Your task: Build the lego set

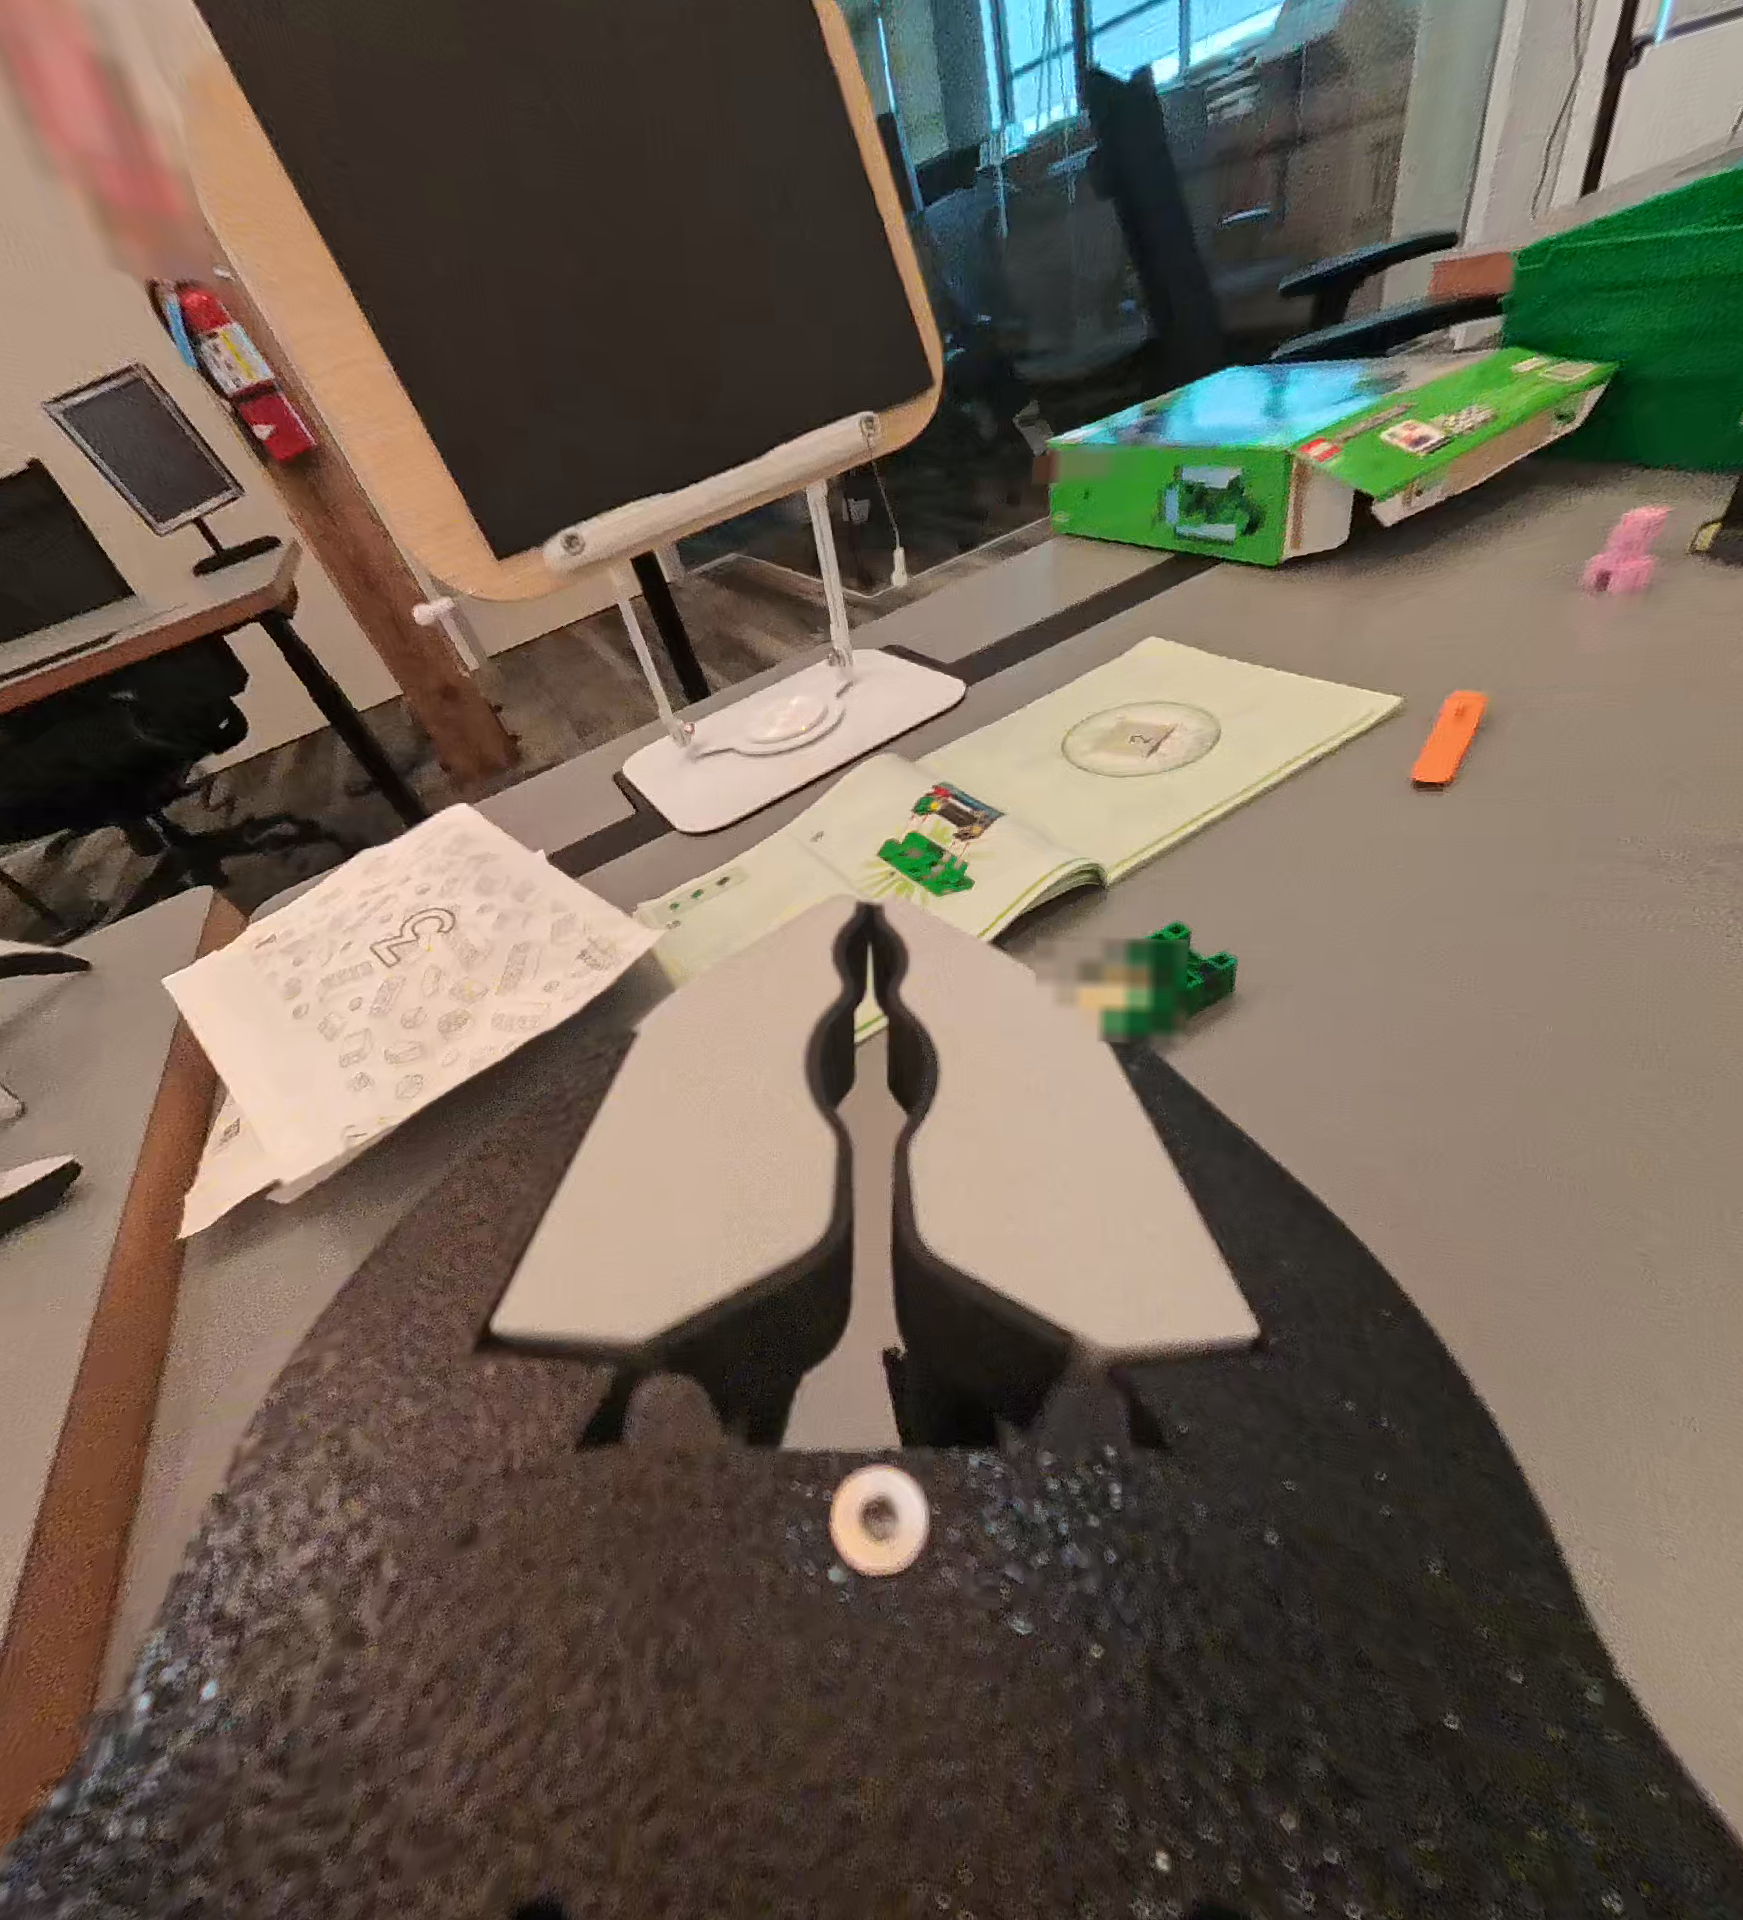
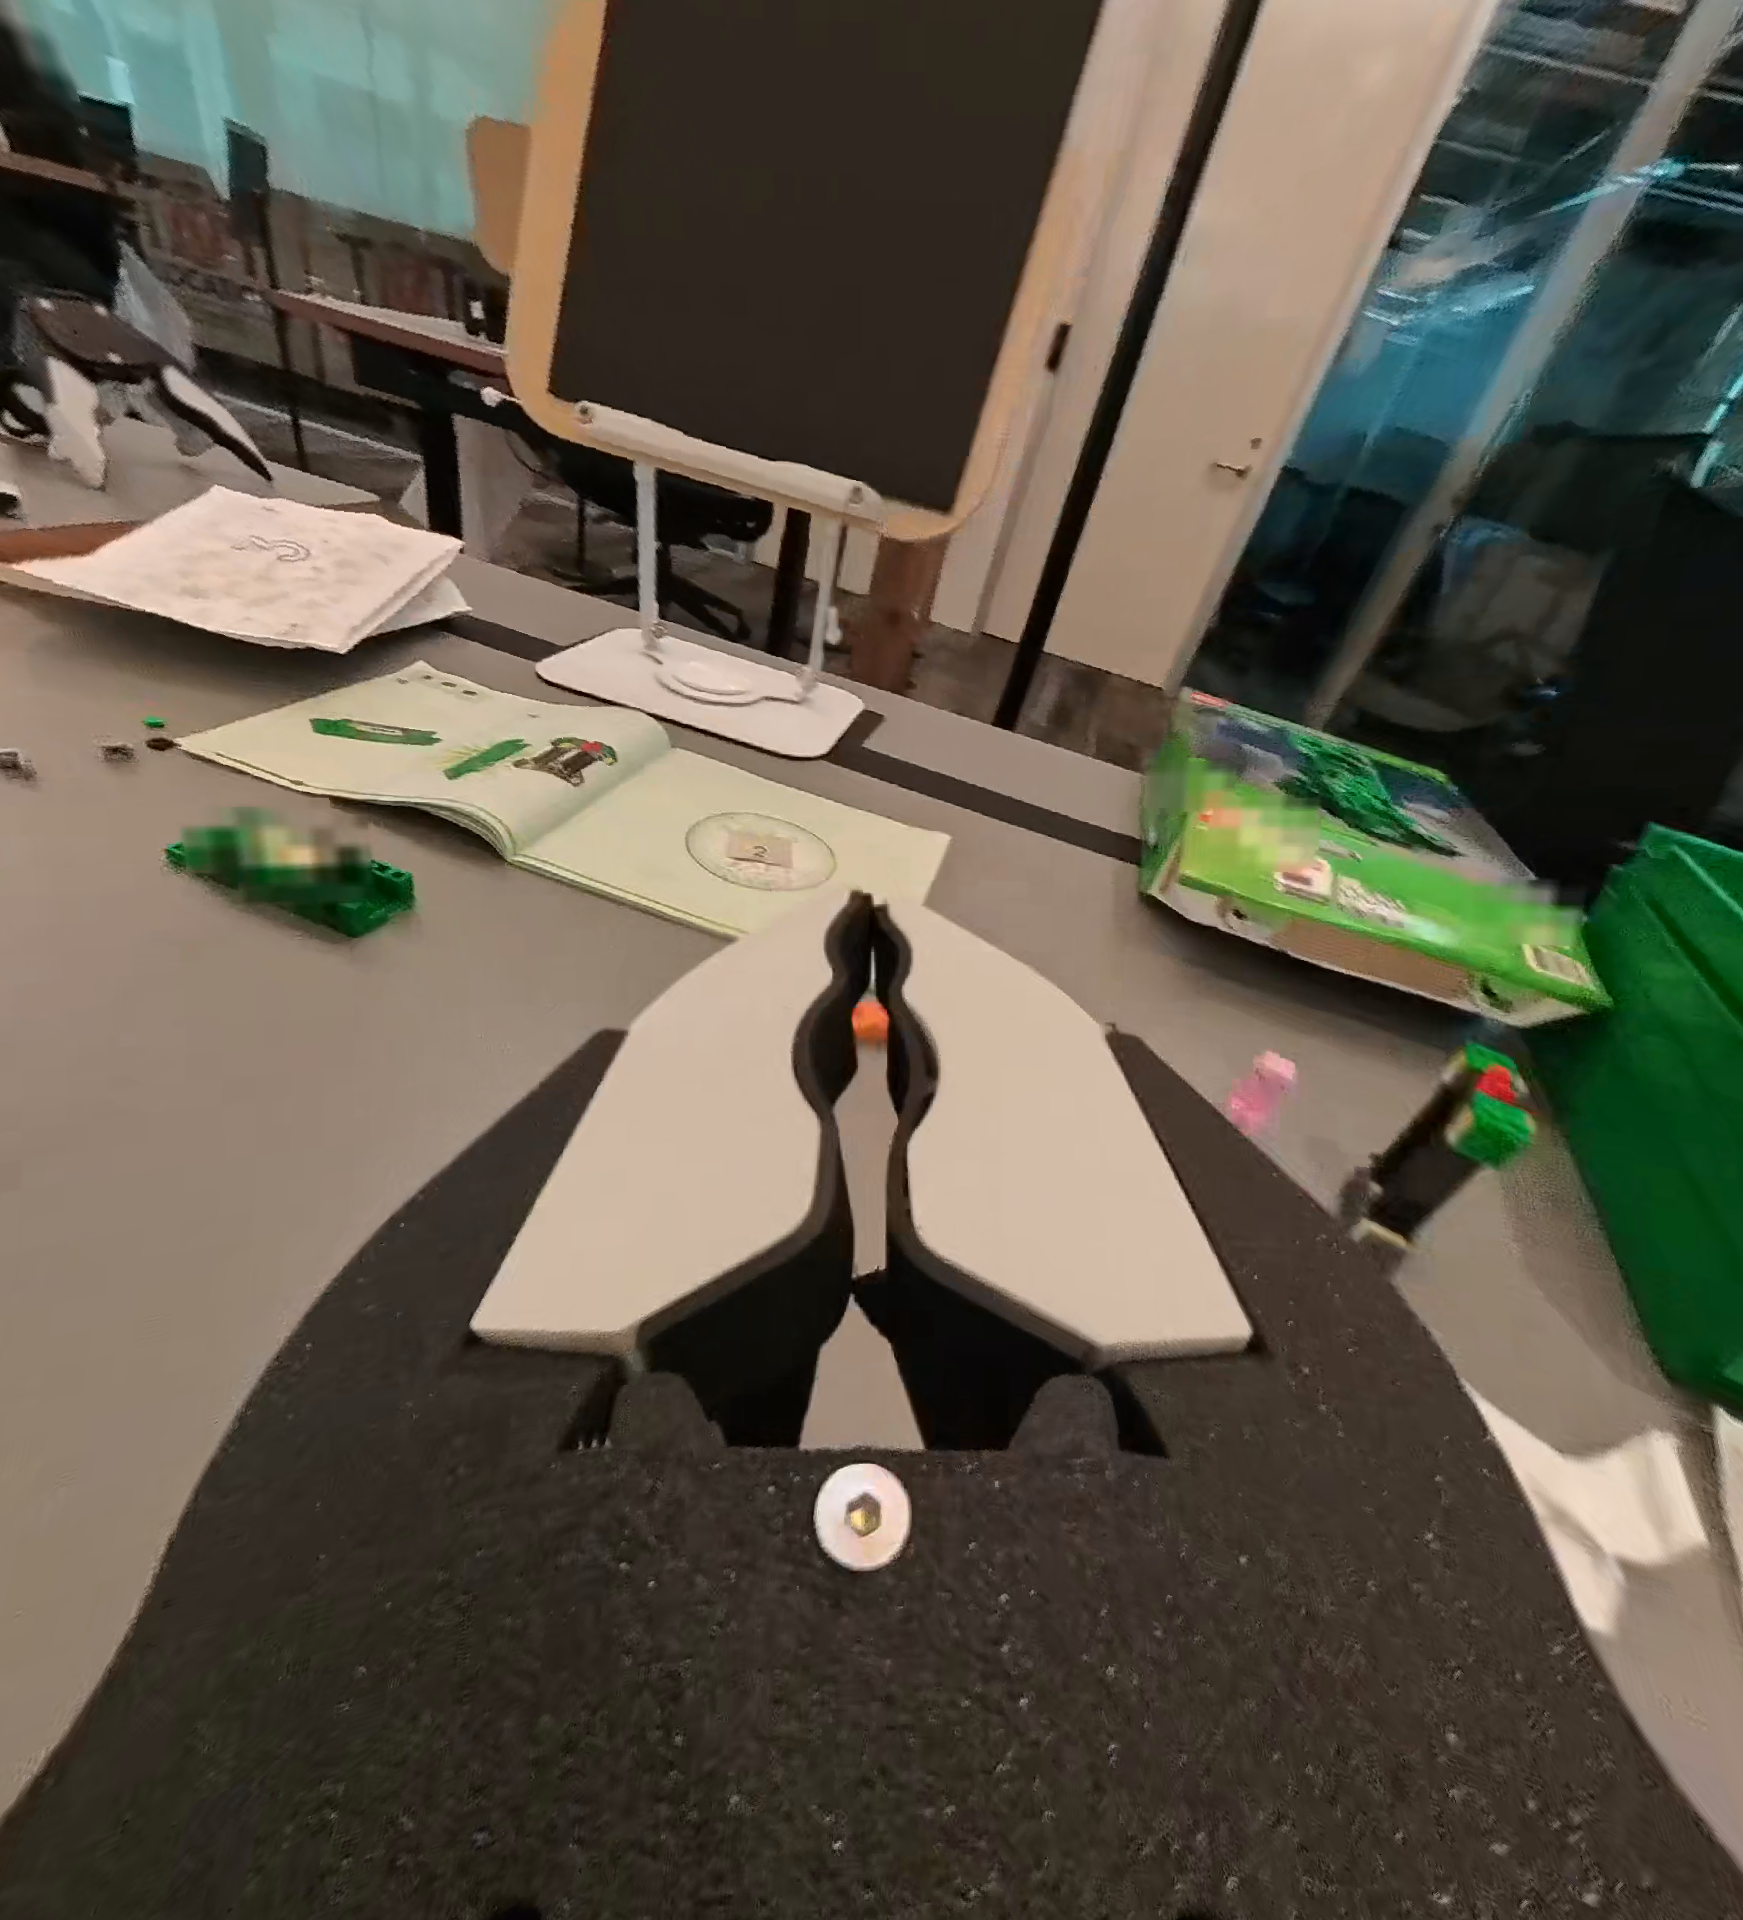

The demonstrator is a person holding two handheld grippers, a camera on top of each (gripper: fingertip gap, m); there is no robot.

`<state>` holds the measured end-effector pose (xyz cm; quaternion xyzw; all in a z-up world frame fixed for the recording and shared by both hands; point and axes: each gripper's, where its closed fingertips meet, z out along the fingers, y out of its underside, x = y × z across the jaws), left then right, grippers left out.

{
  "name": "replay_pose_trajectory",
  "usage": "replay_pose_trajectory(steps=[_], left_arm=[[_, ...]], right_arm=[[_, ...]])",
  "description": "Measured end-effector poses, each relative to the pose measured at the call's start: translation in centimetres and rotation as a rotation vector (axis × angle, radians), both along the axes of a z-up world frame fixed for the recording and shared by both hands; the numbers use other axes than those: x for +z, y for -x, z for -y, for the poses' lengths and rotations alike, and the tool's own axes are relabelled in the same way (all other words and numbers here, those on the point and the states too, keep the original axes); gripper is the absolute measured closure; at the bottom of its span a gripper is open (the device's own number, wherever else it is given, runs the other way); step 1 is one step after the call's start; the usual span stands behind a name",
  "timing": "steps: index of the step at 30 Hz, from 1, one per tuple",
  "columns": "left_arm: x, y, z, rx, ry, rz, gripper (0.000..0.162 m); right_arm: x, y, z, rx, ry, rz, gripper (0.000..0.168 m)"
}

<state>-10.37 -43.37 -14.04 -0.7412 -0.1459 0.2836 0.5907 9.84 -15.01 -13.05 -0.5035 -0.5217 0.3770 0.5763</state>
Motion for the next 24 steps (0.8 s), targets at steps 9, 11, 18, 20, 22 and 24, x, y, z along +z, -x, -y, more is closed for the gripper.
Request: replay_pose_trajectory(steps=[9, 11, 18, 20, 22, 24], left_arm=[[-1.0, -4.6, -2.4, -0.164, -0.016, 0.014, 0.162], [-0.8, -5.3, -3.0, -0.199, -0.019, 0.012, 0.155], [-0.7, -7.0, -5.5, -0.285, 0.016, 0.029, 0.147], [-0.8, -7.6, -6.2, -0.298, 0.029, 0.021, 0.147], [-0.9, -8.4, -6.9, -0.313, 0.04, 0.007, 0.147], [-1.4, -9.1, -7.4, -0.32, 0.06, 0.0, 0.146]], right_arm=[[0.1, -12.4, -4.6, -0.295, -0.129, 0.128, 0.168], [0.5, -15.9, -5.6, -0.377, -0.17, 0.193, 0.168], [1.3, -25.1, -5.7, -0.364, 0.009, 0.216, 0.168], [0.9, -27.3, -6.3, -0.406, 0.019, 0.235, 0.168], [0.4, -29.3, -7.0, -0.457, 0.019, 0.261, 0.168], [-0.1, -30.5, -7.2, -0.452, 0.049, 0.261, 0.168]])
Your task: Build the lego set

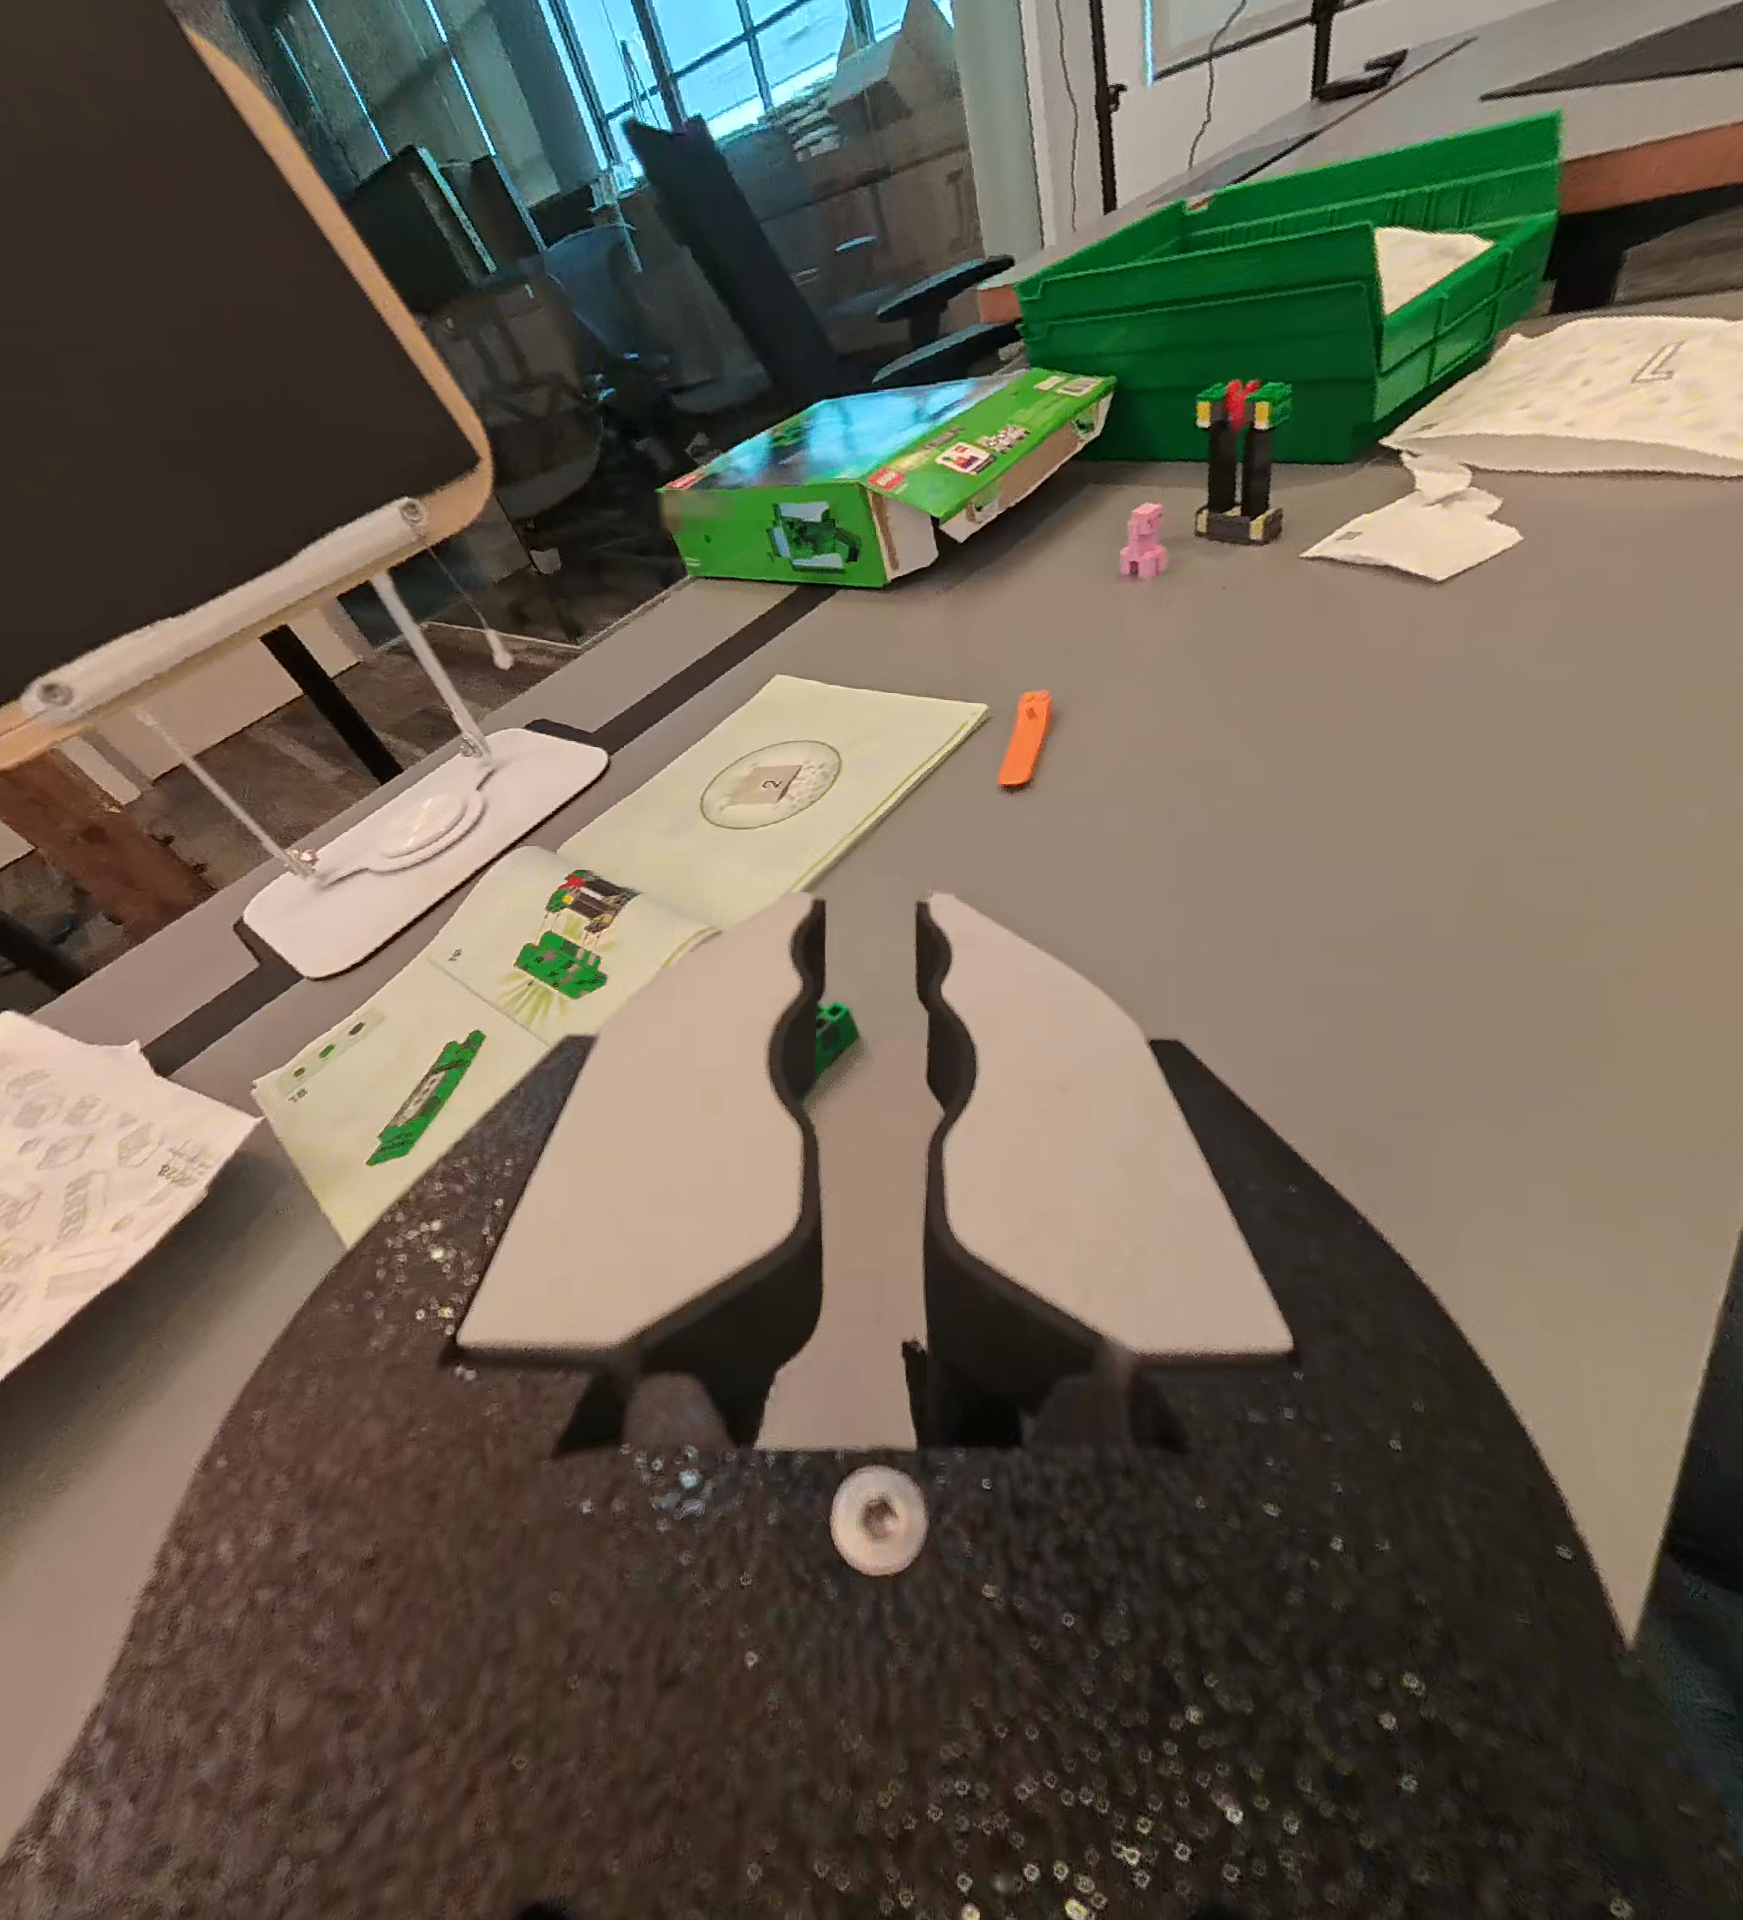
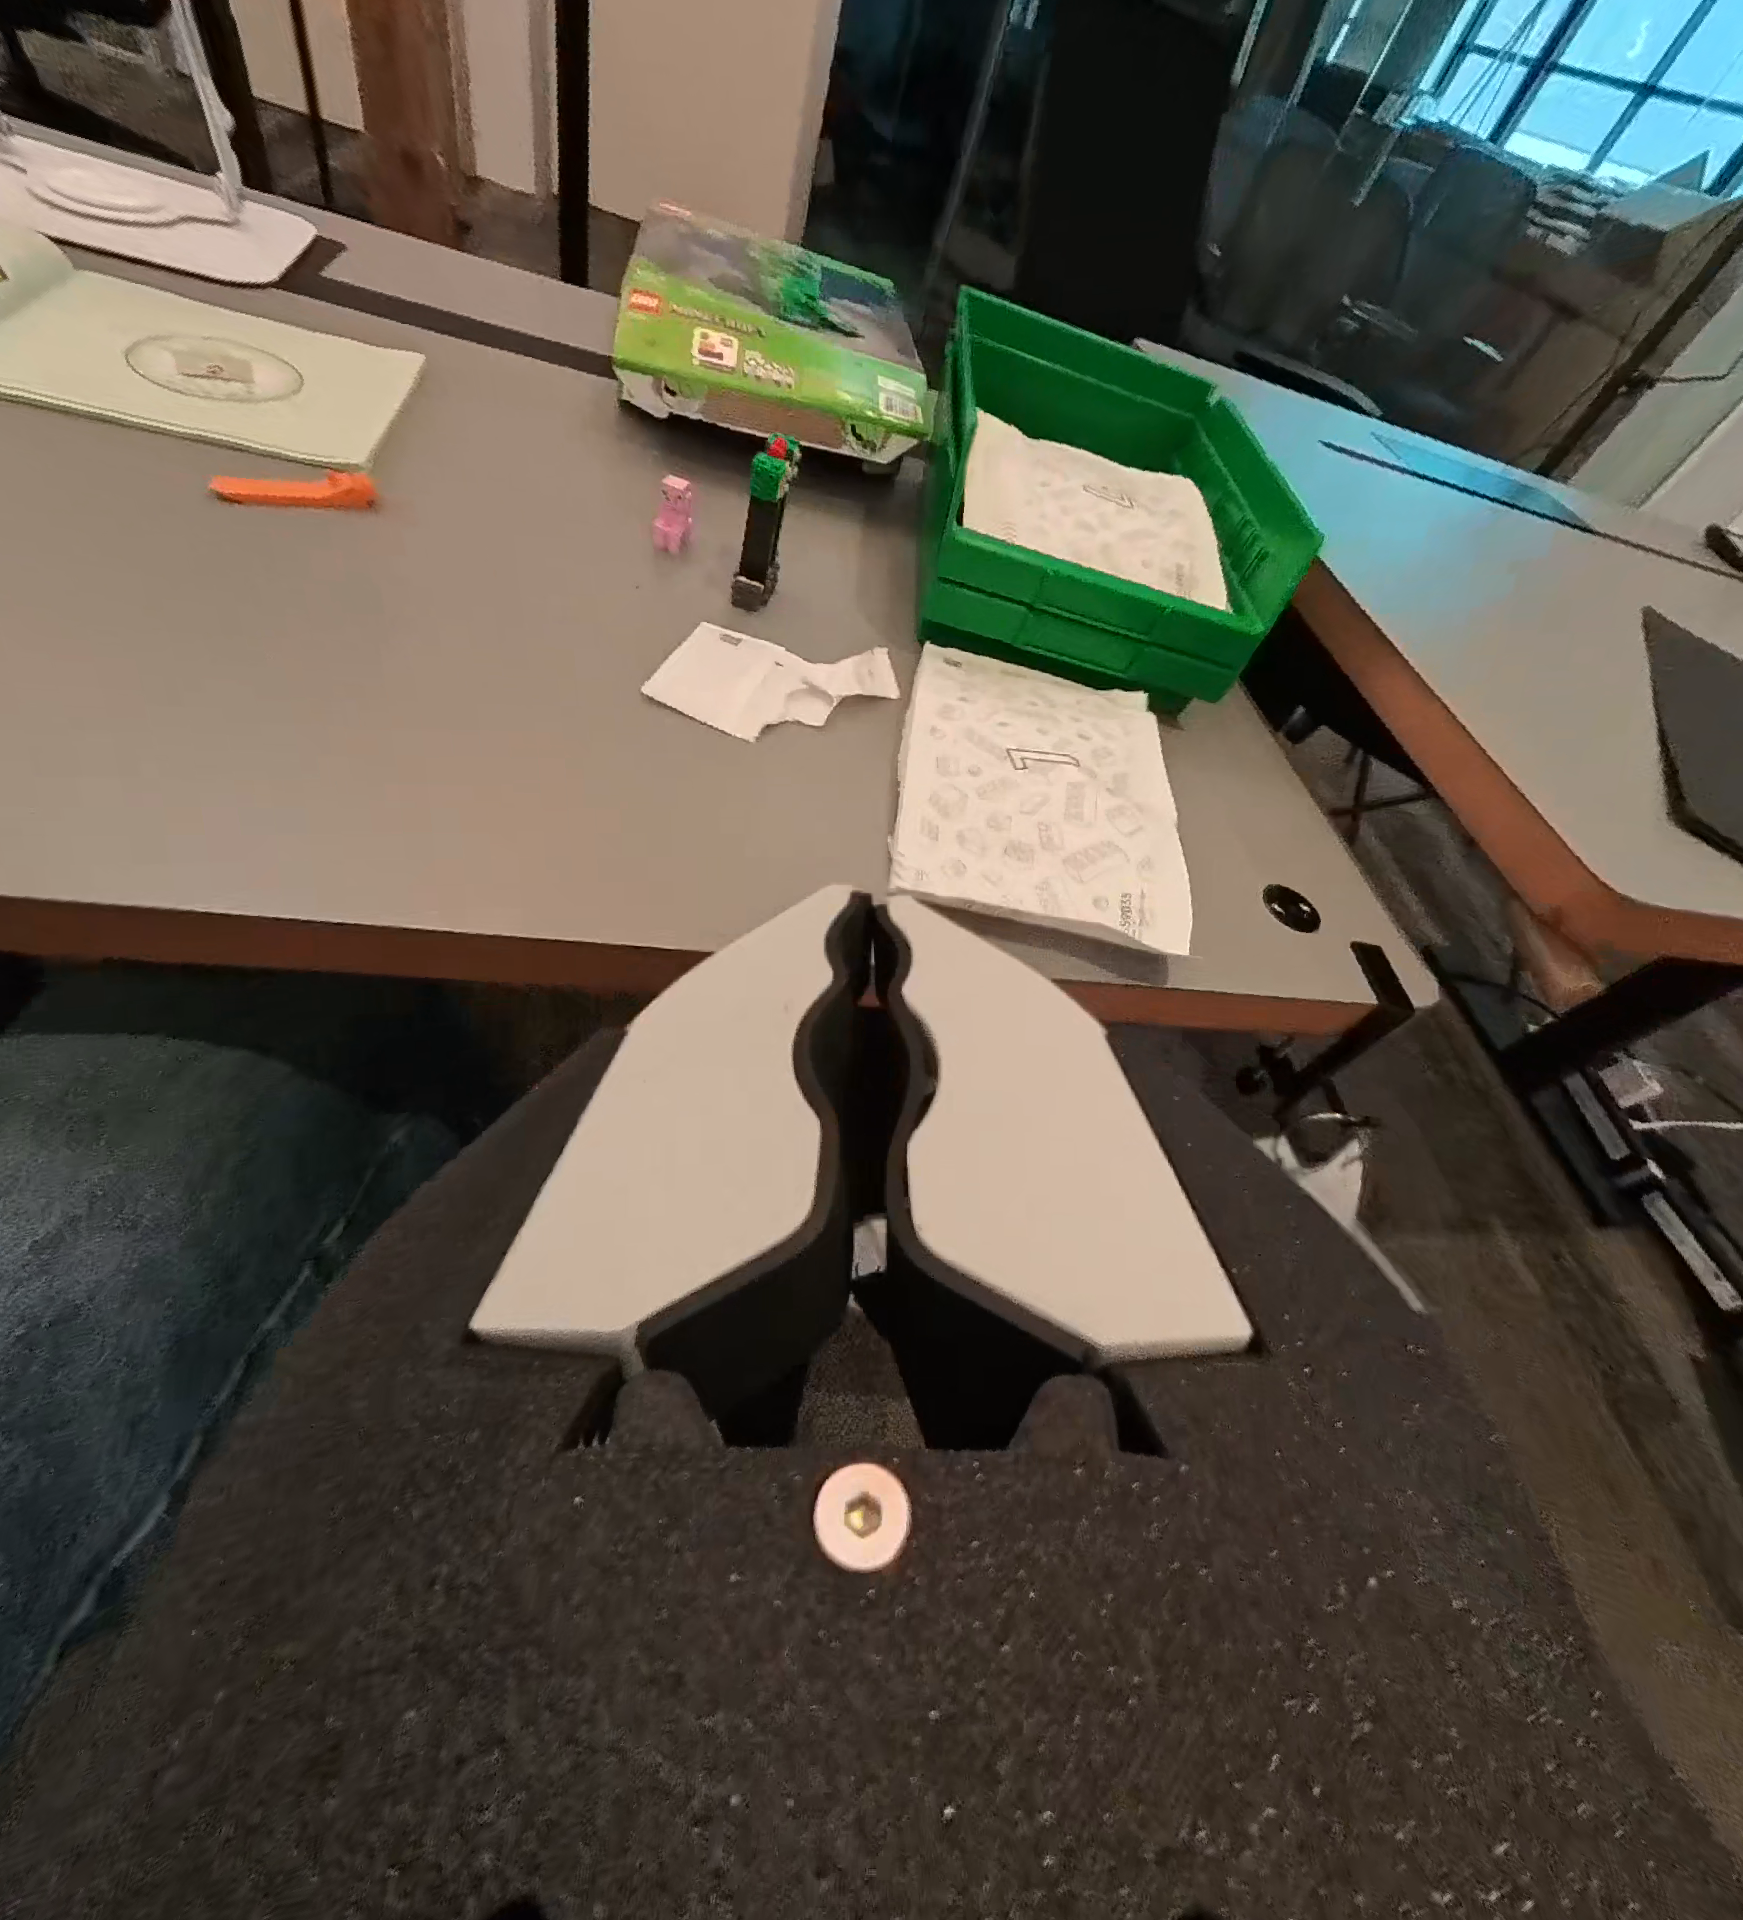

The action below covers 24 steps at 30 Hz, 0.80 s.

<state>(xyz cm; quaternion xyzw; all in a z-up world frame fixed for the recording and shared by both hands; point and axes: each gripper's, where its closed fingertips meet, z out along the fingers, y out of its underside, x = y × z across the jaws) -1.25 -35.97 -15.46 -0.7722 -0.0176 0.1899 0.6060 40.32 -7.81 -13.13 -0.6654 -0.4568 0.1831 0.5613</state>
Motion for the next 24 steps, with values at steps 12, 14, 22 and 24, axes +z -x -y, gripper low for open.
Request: replay_pose_trajectory(steps=[12, 14, 22, 24], left_arm=[[-0.2, -3.8, 0.3, 0.101, -0.026, 0.101, 0.153], [-0.2, -4.0, 1.5, 0.152, -0.019, 0.174, 0.151], [-0.3, -0.6, 9.5, 0.409, -0.128, 0.255, 0.147], [-1.1, 0.0, 10.9, 0.446, -0.108, 0.261, 0.147]], right_arm=[[-0.2, 19.5, 9.1, 0.592, 0.119, -0.274, 0.168], [0.4, 24.9, 12.6, 0.726, 0.183, -0.325, 0.168], [-1.8, 35.3, 24.8, 1.106, 0.191, -0.13, 0.168], [-2.3, 36.4, 27.3, 1.177, 0.18, -0.114, 0.168]])
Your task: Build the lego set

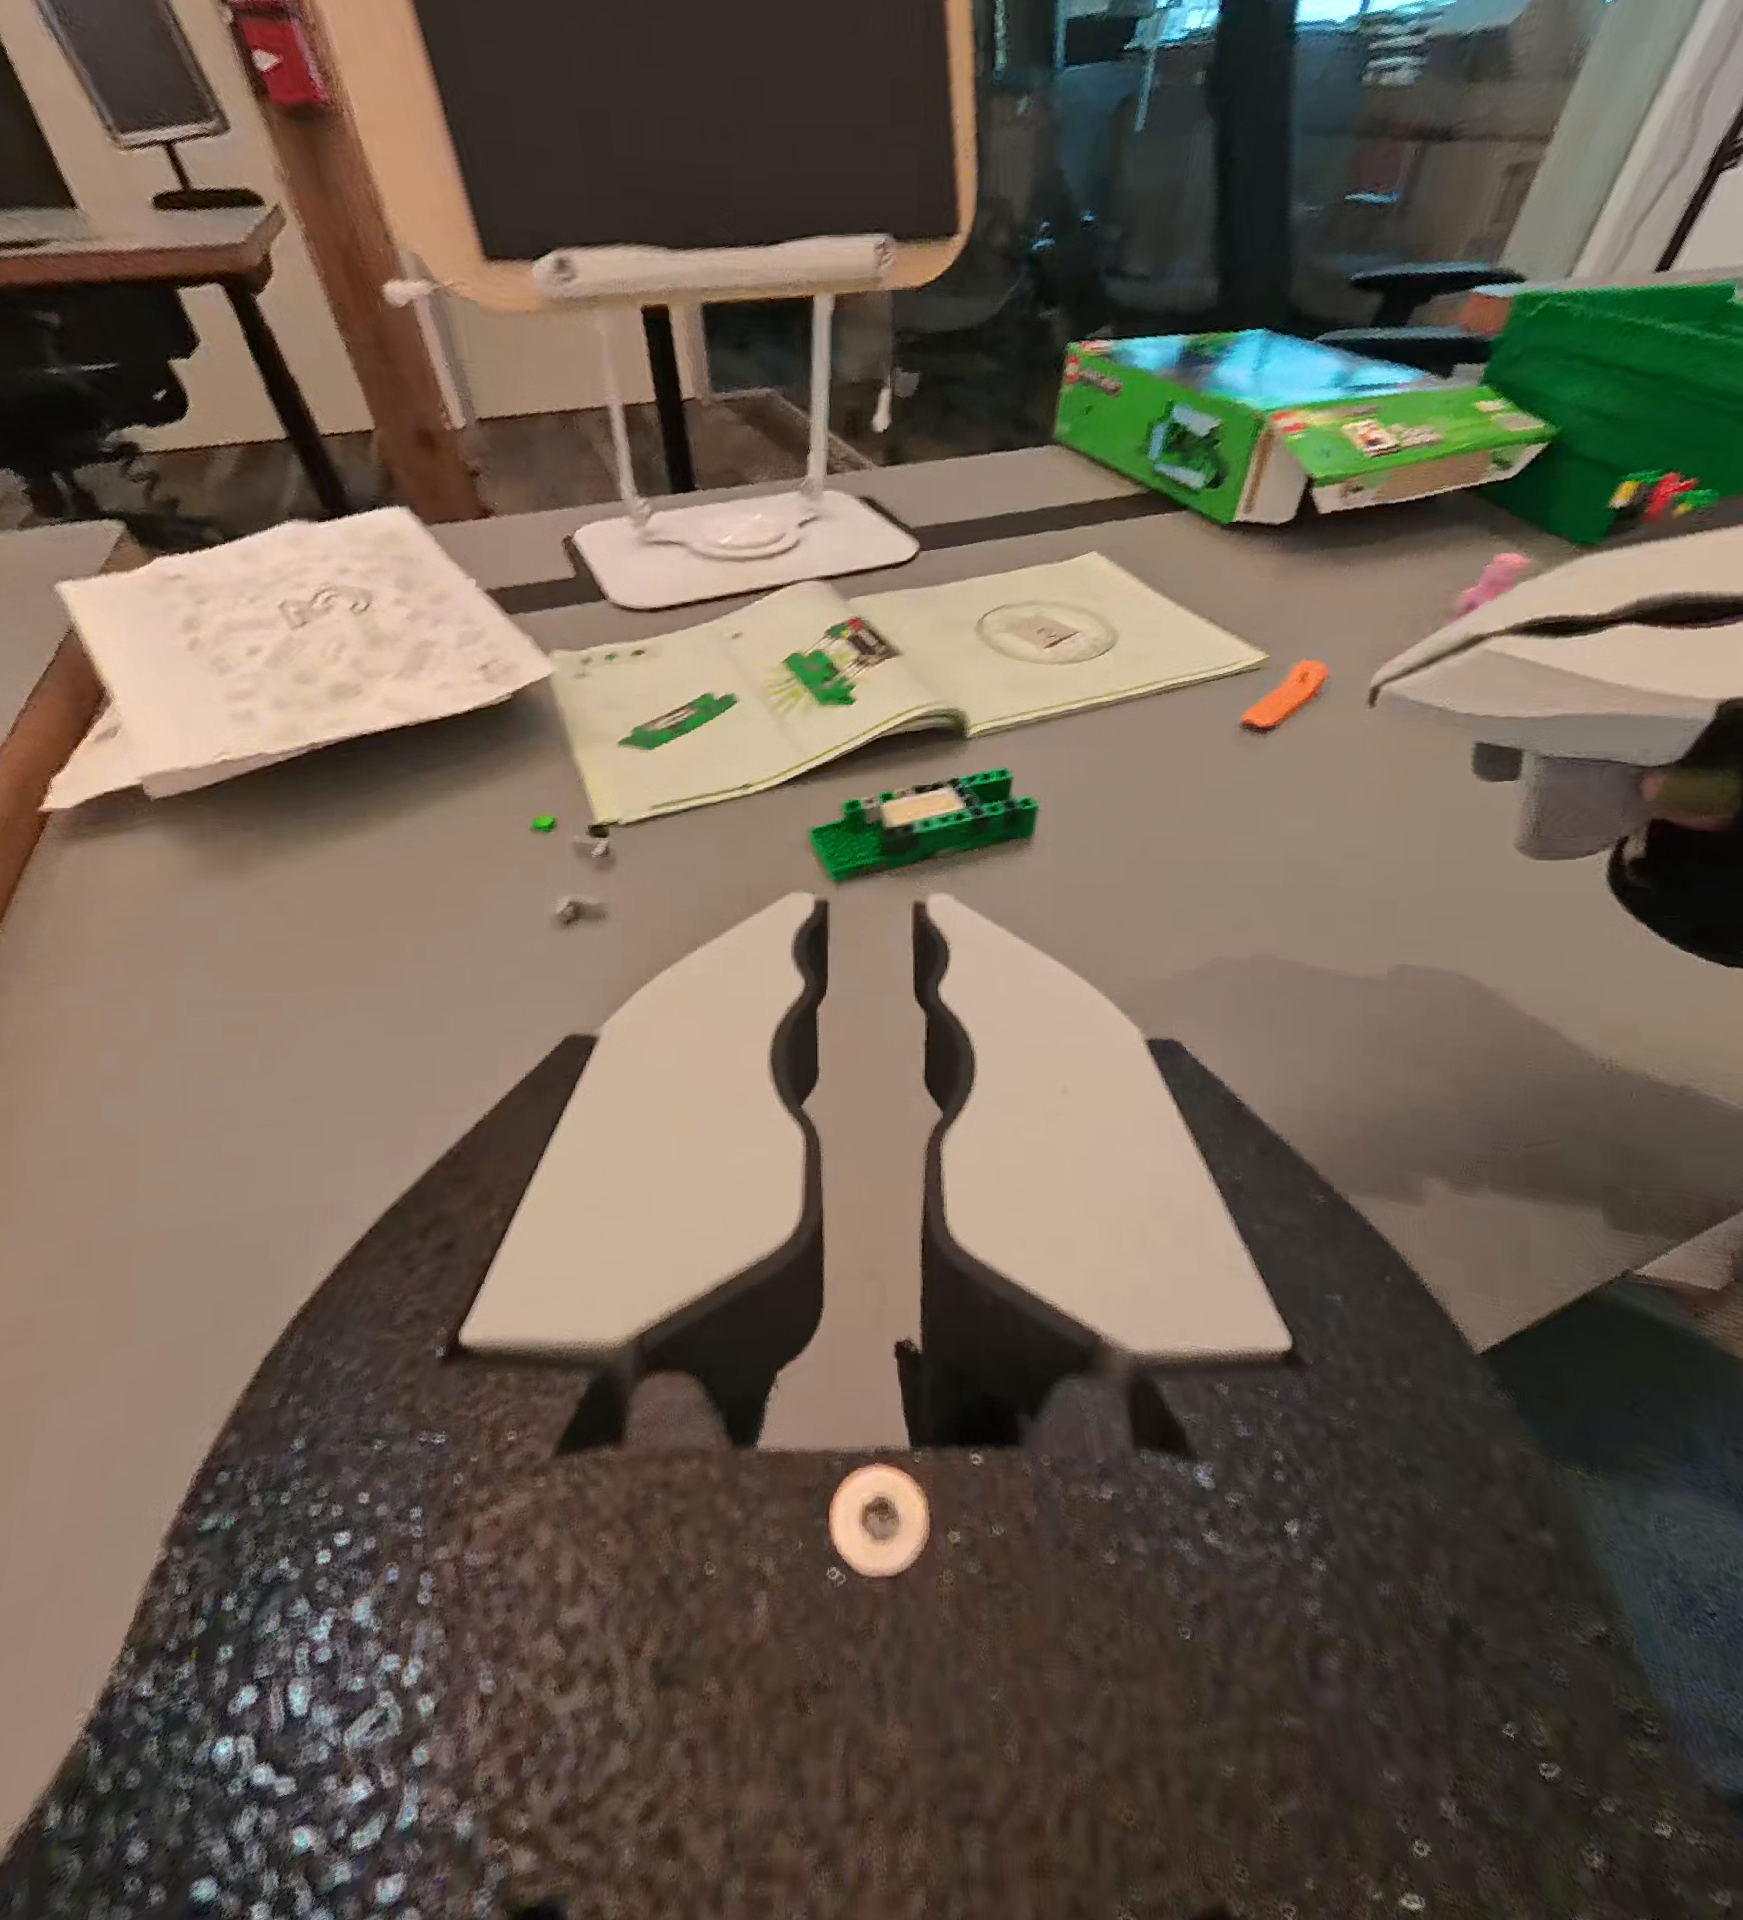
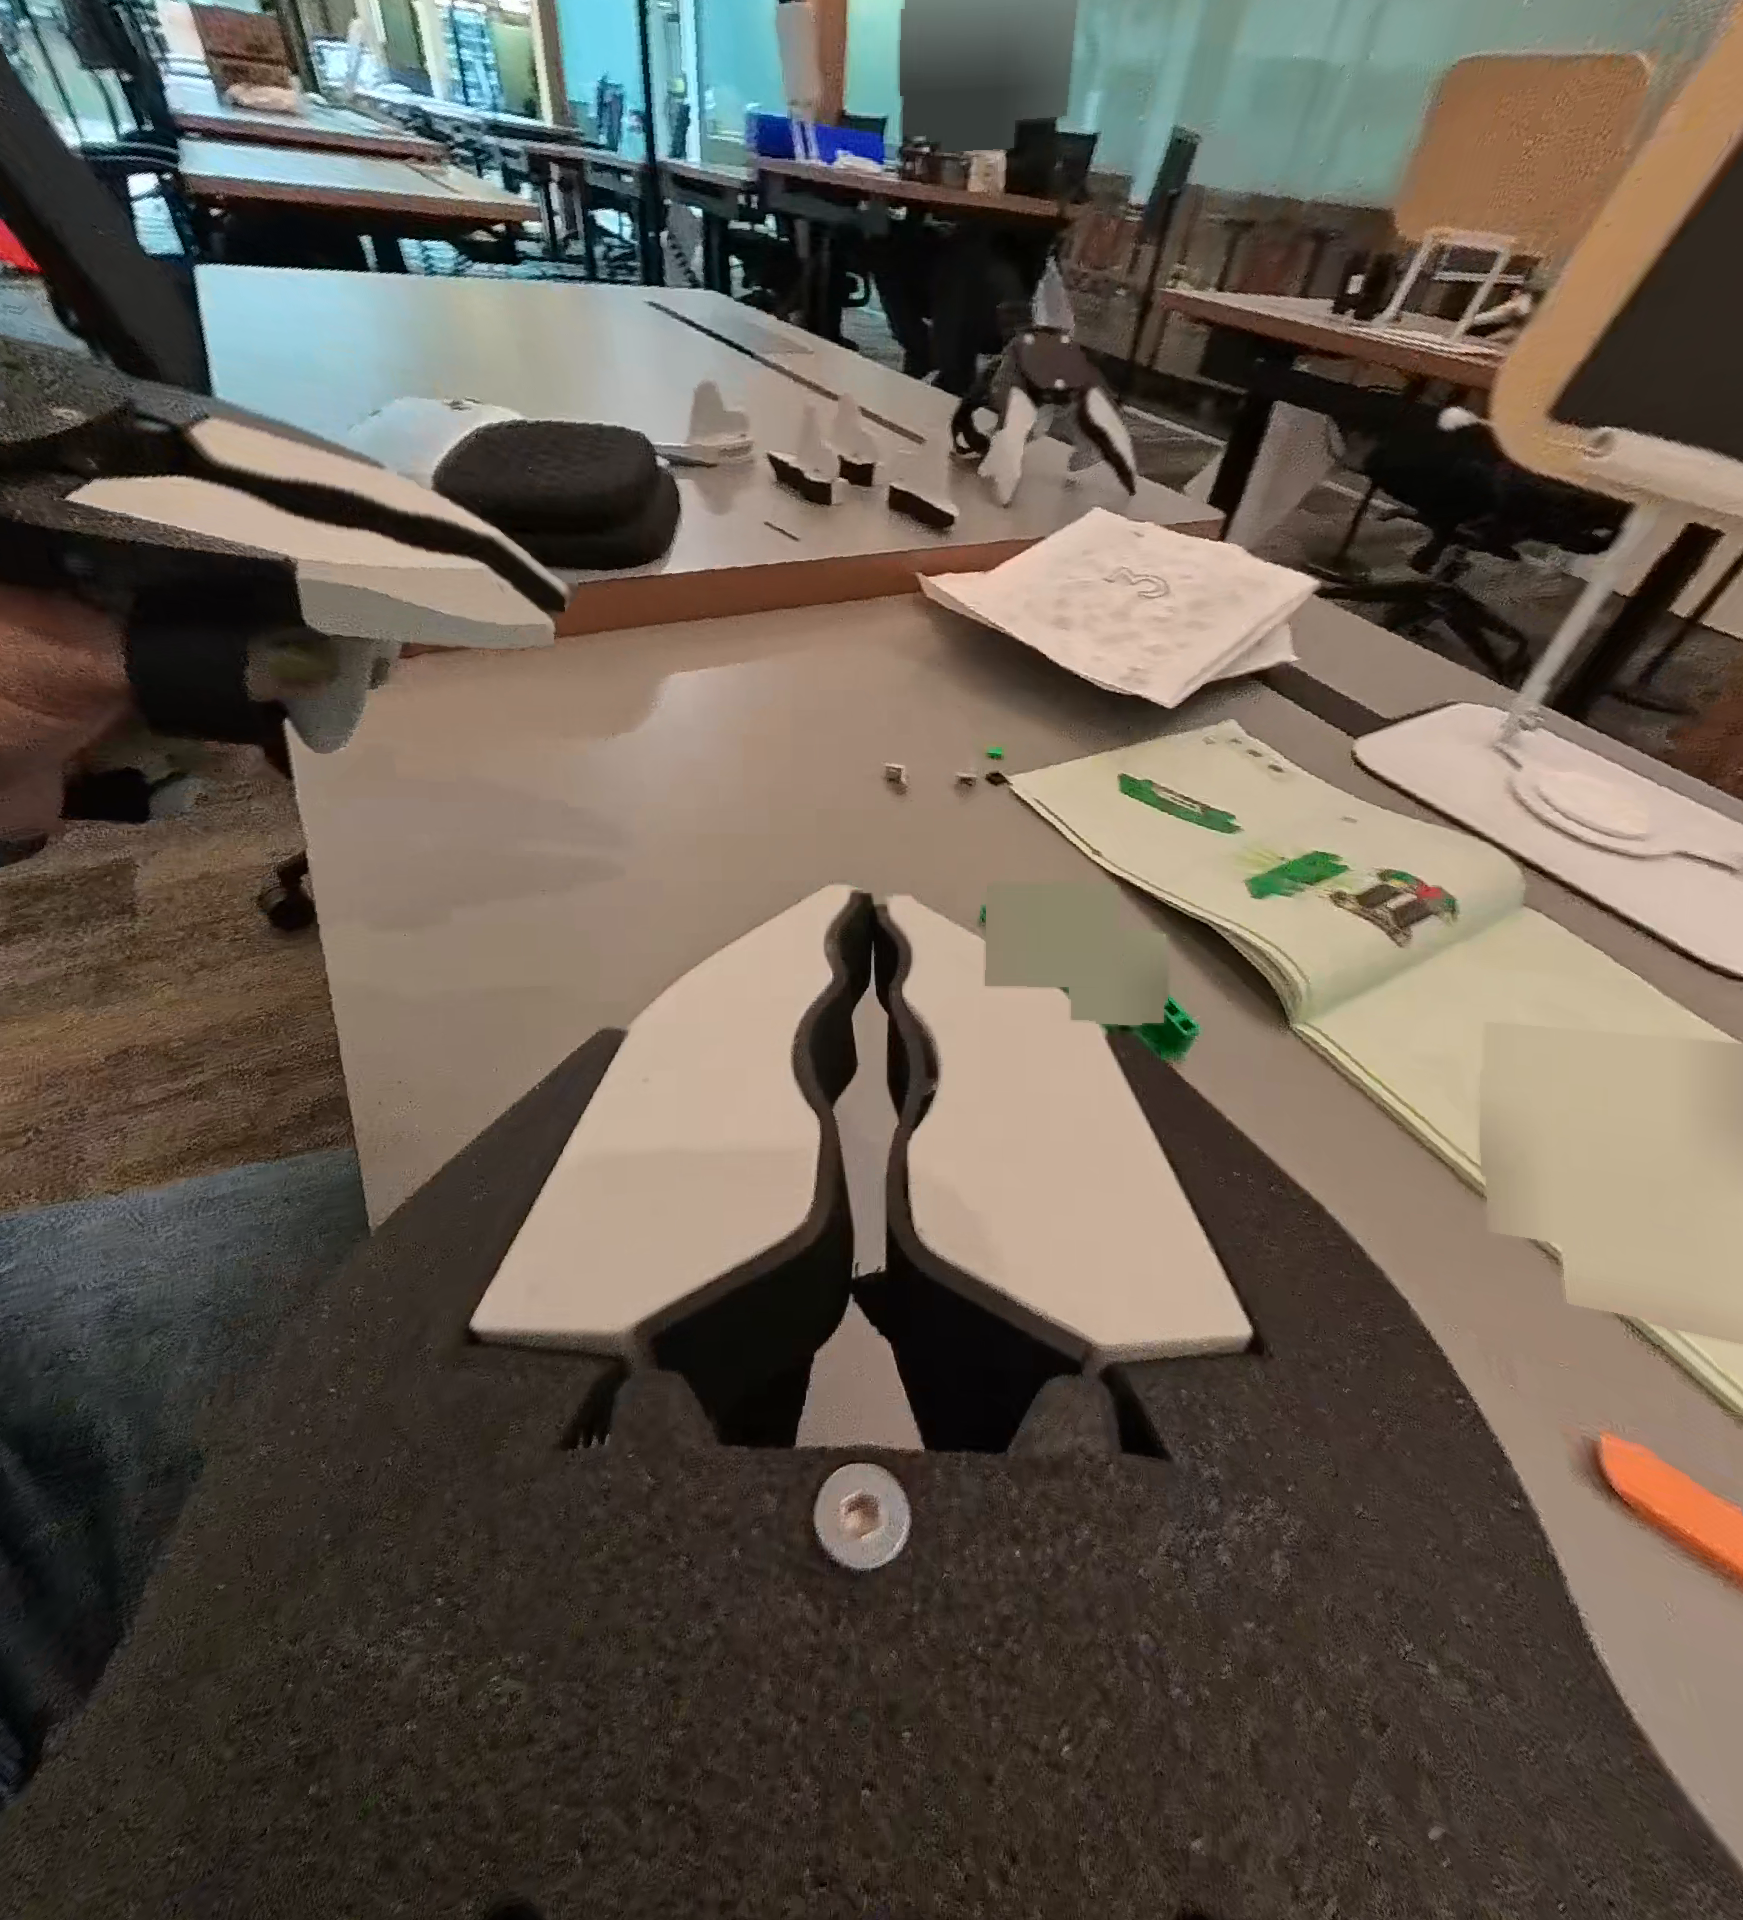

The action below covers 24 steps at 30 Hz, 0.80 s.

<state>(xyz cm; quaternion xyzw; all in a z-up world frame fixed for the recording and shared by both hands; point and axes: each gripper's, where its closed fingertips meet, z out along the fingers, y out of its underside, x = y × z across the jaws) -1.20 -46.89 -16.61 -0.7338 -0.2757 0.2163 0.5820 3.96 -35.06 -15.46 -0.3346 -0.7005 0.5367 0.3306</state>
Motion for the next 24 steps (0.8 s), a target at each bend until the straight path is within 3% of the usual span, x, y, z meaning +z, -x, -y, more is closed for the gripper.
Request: replay_pose_trajectory(steps=[6, 10, 18, 24], left_arm=[[-2.0, 0.7, 3.9, 0.114, -0.007, 0.053, 0.148], [-2.4, 0.9, 5.2, 0.176, -0.04, 0.08, 0.148], [-2.5, -1.4, 4.2, 0.215, -0.046, 0.027, 0.148], [-3.7, -6.0, -0.4, 0.175, -0.098, 0.005, 0.148]], right_arm=[[-0.6, 3.1, 6.1, 0.165, -0.008, 0.019, 0.168], [-0.4, 3.7, 8.2, 0.251, -0.091, 0.034, 0.168], [-1.3, 2.3, 7.6, 0.275, -0.102, 0.012, 0.168], [-2.7, -1.2, 5.2, 0.256, -0.161, 0.02, 0.168]])
